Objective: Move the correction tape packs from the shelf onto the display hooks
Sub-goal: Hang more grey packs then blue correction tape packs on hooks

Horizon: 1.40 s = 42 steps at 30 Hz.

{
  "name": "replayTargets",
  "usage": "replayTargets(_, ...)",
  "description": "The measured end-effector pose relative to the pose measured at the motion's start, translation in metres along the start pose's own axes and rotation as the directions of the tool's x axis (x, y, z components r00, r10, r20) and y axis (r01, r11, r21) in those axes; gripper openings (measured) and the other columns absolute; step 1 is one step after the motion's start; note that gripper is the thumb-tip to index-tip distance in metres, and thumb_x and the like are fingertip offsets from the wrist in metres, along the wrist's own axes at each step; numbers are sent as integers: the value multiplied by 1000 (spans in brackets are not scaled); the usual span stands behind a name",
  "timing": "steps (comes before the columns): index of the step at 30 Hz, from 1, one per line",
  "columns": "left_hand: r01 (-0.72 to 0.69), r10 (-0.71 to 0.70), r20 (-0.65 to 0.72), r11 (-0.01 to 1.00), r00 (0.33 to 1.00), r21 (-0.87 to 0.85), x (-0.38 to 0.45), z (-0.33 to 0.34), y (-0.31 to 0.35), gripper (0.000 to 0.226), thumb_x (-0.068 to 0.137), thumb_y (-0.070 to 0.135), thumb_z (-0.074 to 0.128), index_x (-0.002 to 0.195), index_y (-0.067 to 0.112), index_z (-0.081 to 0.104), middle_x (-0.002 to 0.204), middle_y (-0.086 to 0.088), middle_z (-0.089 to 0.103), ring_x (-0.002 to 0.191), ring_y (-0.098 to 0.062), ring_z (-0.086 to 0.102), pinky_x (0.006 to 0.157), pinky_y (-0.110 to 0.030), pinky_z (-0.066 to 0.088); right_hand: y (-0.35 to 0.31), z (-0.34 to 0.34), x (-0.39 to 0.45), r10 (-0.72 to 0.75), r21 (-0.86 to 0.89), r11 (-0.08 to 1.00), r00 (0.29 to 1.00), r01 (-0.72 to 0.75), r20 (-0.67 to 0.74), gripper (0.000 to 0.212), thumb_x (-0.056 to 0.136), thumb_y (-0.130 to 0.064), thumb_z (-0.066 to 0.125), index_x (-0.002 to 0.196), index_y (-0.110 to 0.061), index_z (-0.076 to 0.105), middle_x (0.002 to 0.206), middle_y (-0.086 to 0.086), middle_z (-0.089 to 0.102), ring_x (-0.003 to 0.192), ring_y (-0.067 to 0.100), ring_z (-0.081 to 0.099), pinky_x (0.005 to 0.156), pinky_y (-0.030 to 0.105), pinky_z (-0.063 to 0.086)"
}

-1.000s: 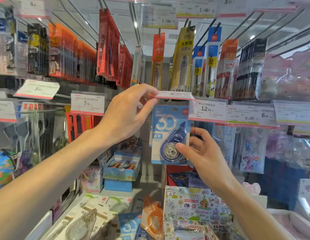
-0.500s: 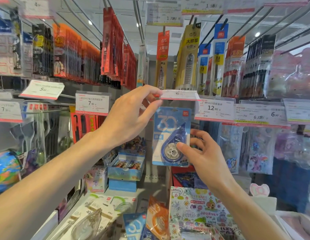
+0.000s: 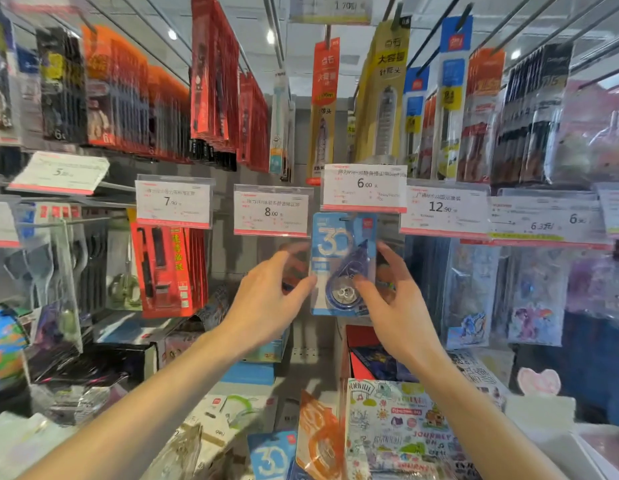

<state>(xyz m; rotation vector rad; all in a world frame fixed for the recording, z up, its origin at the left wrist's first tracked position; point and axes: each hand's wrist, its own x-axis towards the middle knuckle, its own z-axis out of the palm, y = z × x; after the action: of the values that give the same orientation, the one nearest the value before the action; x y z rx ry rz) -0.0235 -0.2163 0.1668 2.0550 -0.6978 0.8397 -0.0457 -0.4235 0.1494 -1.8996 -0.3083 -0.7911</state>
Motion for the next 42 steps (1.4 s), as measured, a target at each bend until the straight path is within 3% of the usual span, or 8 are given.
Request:
replayTargets(5, 98, -91, 55, 988, 994, -122, 21, 28, -22, 58, 101, 29, 62, 152, 37, 37, 97, 18, 67, 86, -10, 71, 80, -40, 59, 17, 13, 20, 92, -19, 996, 996, -91, 17, 59, 104, -43, 56, 154, -54, 27, 125, -16, 70, 108, -3, 68, 73, 9, 48)
replayTargets(12, 186, -184, 27, 965, 983, -187, 38, 56, -46, 57, 101, 20, 61, 149, 40, 40, 98, 11, 67, 89, -5, 66, 70, -16, 47, 31, 23, 45, 175, -130, 976, 985, -173, 7, 64, 102, -47, 56, 159, -39, 28, 124, -1, 71, 109, 17, 69, 89, 39, 57)
replayTargets(16, 216, -212, 42, 961, 976, -173, 41, 58, -45, 53, 101, 22, 60, 149, 37, 42, 103, 8, 69, 93, -9, 68, 79, -29, 56, 30, 23, 51, 192, -109, 976, 981, -188, 31, 63, 102, -44, 58, 158, -31, 33, 129, 3, 70, 115, 21, 68, 96, 52, 58)
replayTargets(19, 228, -223, 46, 948, 974, -221, 30, 49, -40, 46, 100, 25, 61, 142, 38, 49, 103, 13, 70, 90, 1, 67, 77, -24, 53, 29, 14, 45, 274, -57, 961, 959, -271, 73, 56, 100, -50, 60, 150, -28, 46, 121, -2, 71, 115, 21, 68, 98, 47, 58)
replayTargets(23, 237, -245, -18, 950, 969, -202, 5, 25, -27, 35, 98, 21, 65, 132, 27, 60, 105, 11, 69, 97, -6, 66, 84, -29, 53, 25, -8, 19, 243, -46, 970, 968, -240, 58, 36, 97, -54, 61, 127, -35, 61, 112, -15, 71, 101, 15, 74, 93, 43, 60)
replayTargets(29, 252, -293, -81, 912, 953, -323, -35, -11, 8, 14, 97, 17, 68, 110, 22, 65, 98, 5, 73, 95, -15, 68, 80, -33, 54, -3, -32, -26, 201, 204, 956, 978, -210, 61, 10, 100, -34, 65, 106, -27, 70, 91, 1, 81, 77, 13, 78, 71, 26, 62)
replayTargets(32, 256, -310, -86, 888, 947, -383, -62, -24, 21, 9, 97, 21, 70, 103, 26, 67, 98, -1, 74, 94, -21, 72, 82, -38, 59, -17, -36, -51, 191, 283, 936, 977, -211, 97, 9, 101, -27, 65, 103, -22, 72, 86, 6, 80, 69, 15, 74, 65, 22, 60)
replayTargets(42, 323, -399, -56, 810, 915, -490, -143, -62, 6, 11, 94, 14, 71, 101, 23, 69, 88, -7, 76, 73, -15, 74, 67, -20, 57, -38, -9, -113, 225, 287, 920, 958, -268, 177, 11, 100, -20, 66, 104, -14, 74, 82, 7, 78, 65, 14, 70, 59, 20, 56)
